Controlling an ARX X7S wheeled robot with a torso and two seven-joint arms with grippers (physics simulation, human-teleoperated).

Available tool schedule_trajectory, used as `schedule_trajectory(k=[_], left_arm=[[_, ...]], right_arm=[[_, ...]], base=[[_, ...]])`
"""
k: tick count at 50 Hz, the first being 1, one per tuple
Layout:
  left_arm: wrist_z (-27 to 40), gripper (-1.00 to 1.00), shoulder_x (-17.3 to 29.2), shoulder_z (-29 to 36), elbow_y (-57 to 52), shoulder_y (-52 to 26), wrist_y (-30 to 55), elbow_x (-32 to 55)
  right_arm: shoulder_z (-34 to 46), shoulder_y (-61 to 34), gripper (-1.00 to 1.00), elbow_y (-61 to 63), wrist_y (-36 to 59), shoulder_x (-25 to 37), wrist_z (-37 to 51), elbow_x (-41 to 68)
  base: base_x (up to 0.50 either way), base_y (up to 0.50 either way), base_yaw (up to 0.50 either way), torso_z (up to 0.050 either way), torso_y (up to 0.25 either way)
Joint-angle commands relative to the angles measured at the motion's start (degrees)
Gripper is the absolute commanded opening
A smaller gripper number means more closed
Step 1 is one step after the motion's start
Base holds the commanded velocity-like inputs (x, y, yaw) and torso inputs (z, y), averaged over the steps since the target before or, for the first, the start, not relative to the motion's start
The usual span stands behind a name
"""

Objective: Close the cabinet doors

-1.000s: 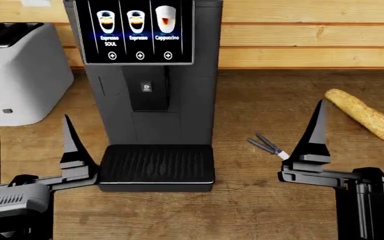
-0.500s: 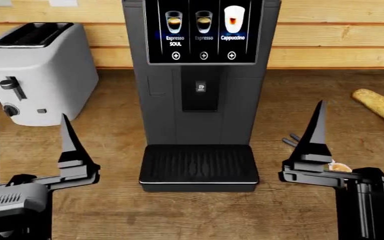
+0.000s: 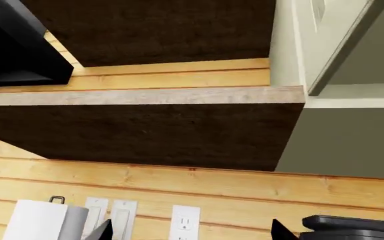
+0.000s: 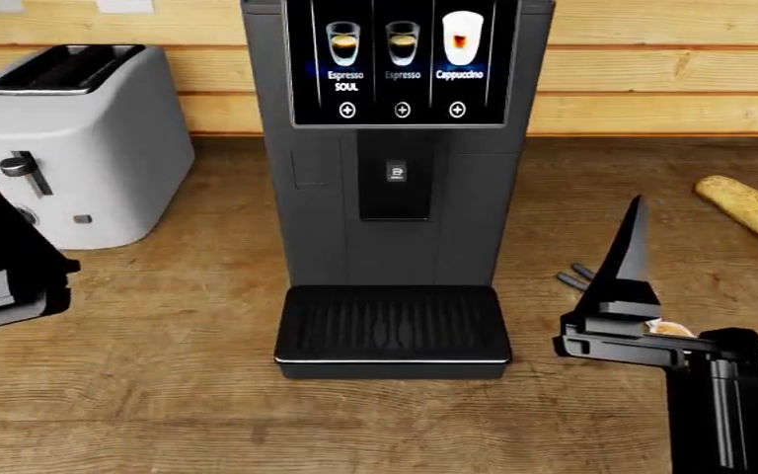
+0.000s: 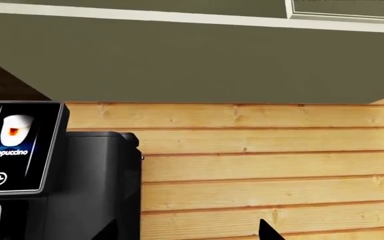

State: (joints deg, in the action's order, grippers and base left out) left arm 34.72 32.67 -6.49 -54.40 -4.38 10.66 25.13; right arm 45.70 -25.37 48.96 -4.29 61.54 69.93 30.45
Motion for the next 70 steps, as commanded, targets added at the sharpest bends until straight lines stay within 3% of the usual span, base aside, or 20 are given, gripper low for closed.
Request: schedule_trajectory(k=[1,12,35,47,54,70], left_arm=[[3.4,1.0,4.3,-2.9,-4.4,-6.6,5.3,5.1],[5.5,1.0,6.9,0.2,-4.6,-13.4,8.9,7.1],[10.0,1.0,8.6,6.1,2.7,-43.3,22.1,17.6],[10.8,1.0,8.7,7.7,3.1,-49.3,25.3,20.2],[12.6,1.0,8.9,9.1,4.3,-61.5,30.6,24.1],[12.7,1.0,8.2,10.8,8.1,-71.4,33.8,26.3]], right_arm=[[-0.3,-0.3,1.0,0.5,0.6,0.0,0.1,0.2],[-0.3,-0.3,1.0,0.9,1.3,-0.2,0.1,0.0],[-0.6,0.7,1.0,0.9,0.5,0.0,0.2,-0.5],[-0.7,0.9,1.0,0.7,0.4,-0.2,0.0,-0.6],[-1.1,1.7,1.0,0.6,-0.7,0.5,0.3,-0.8],[-1.4,1.2,1.0,1.1,0.0,0.3,0.0,-0.3]], base=[[0.0,0.0,0.0,0.0,0.0],[0.0,0.0,0.0,0.0,0.0],[0.0,0.0,0.0,0.0,0.0],[0.0,0.0,0.0,0.0,0.0],[0.0,0.0,0.0,0.0,0.0],[0.0,0.0,0.0,0.0,0.0]])
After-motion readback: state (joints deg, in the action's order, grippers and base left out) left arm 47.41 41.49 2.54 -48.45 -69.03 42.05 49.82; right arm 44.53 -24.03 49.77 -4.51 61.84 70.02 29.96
